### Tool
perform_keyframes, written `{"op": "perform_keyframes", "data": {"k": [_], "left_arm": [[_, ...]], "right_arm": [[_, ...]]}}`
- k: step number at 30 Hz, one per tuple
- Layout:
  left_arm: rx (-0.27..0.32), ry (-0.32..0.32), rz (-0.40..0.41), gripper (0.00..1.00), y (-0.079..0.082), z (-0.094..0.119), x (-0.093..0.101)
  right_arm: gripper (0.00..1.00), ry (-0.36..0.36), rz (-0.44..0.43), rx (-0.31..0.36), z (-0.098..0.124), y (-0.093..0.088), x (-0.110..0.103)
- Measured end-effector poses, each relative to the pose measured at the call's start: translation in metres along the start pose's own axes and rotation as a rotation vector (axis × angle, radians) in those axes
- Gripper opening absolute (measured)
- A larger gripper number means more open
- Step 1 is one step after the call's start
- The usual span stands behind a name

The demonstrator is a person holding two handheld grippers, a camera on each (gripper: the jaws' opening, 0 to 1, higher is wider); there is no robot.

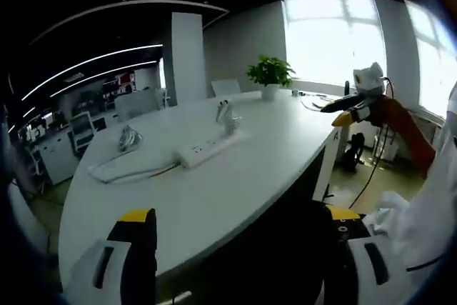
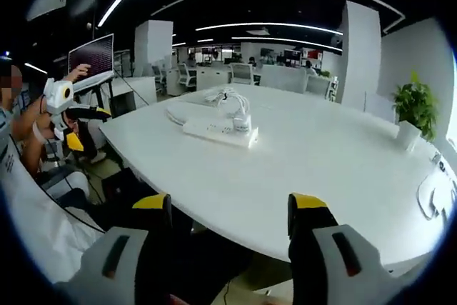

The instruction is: Straighten the power strip on the desk, plug the charger into it

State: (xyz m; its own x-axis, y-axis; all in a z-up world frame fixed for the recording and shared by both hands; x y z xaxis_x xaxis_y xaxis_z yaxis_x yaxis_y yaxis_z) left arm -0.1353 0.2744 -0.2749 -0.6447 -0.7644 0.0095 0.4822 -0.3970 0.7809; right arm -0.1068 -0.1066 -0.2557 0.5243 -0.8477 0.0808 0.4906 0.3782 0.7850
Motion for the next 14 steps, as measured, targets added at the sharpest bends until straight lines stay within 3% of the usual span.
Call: {"op": "perform_keyframes", "data": {"k": [14], "left_arm": [[0.015, 0.006, 0.002, 0.96, -0.0035, 0.0061, 0.0000]], "right_arm": [[0.66, 0.008, 0.023, 0.004, -0.0012, 0.0049, -0.0061]]}}
Point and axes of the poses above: the point that each gripper's makers call its tool centre point, and the gripper's own axes: z roughly backward along the fingers, x roughly to its right, y roughly out of its top, the point moved 6 cm from there along z, roughly backward along the fingers, and after that the axes turned 13 degrees about -x, right-handed, at the moved point
